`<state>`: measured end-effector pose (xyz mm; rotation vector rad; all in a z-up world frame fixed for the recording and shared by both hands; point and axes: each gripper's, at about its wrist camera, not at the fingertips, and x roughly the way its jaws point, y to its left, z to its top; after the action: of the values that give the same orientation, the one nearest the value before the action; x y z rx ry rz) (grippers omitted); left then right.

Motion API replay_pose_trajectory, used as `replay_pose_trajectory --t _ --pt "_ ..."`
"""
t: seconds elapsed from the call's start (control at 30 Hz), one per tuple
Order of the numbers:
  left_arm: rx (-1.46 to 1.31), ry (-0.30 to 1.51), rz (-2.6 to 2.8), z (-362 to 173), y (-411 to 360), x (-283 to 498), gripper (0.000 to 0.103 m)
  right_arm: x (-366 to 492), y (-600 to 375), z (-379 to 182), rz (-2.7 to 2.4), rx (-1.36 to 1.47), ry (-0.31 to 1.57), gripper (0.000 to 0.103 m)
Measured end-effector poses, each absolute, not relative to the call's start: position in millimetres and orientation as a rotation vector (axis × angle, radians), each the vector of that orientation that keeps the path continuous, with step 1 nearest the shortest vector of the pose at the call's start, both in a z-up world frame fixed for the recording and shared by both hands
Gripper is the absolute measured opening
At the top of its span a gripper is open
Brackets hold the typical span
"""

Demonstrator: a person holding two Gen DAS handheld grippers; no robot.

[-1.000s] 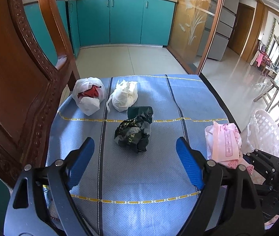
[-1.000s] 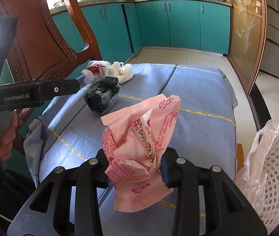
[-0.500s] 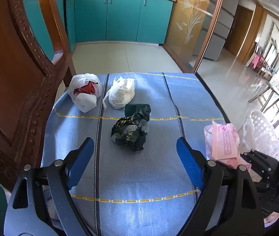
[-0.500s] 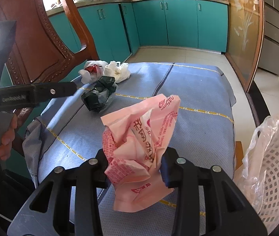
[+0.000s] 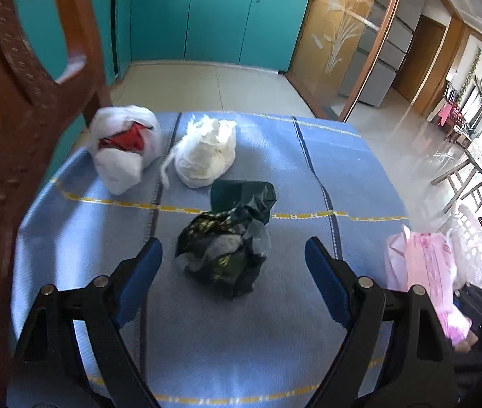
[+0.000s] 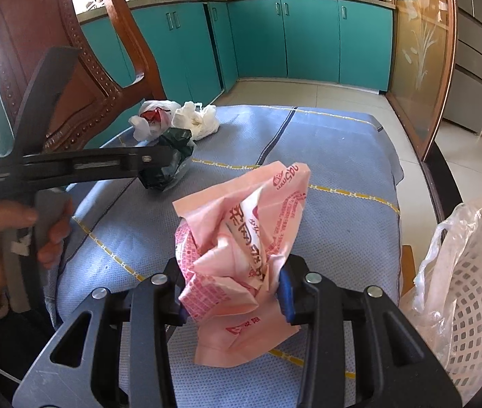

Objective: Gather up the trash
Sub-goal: 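Grasp the dark green bag with the left gripper while the right gripper holds the pink bag, then lift the dark green bag with the left gripper while the right holds the pink bag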

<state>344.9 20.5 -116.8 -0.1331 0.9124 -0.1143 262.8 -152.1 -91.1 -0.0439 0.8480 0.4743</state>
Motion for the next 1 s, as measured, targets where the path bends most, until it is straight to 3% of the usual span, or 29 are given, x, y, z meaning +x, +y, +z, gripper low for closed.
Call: replay_pose_trajectory --t 0.03,0.1,0.17,0.27,0.47,0.73,1.0 --pt "-0.14 0.927 -0.124 -120.5 18.6 348.7 0.084 262.7 -152.7 -92.1 0.475 -0.043 0.852 0.039" --pt "-0.139 0.956 -0.123 -126.7 16.8 352.6 0.062 263.7 -153.1 -94.3 0.477 -0.039 0.861 0.039" --pt "-0.088 0.953 -0.109 -127.3 14.5 352.3 0.05 263.5 -153.7 -94.7 0.477 -0.039 0.864 0.039" --pt "-0.097 0.954 -0.136 -124.8 17.4 347.4 0.043 263.9 -152.7 -93.2 0.477 -0.039 0.861 0.039" --pt "-0.048 0.902 -0.102 -107.2 19.0 324.2 0.041 261.1 -152.7 -88.5 0.477 -0.034 0.844 0.039" --pt "0.049 0.697 -0.1 -56.6 14.3 273.4 0.041 247.9 -150.2 -73.8 0.469 -0.048 0.794 0.039" --pt "0.022 0.664 -0.09 -49.3 24.6 257.9 0.041 234.1 -143.6 -66.6 0.471 -0.085 0.767 0.039"
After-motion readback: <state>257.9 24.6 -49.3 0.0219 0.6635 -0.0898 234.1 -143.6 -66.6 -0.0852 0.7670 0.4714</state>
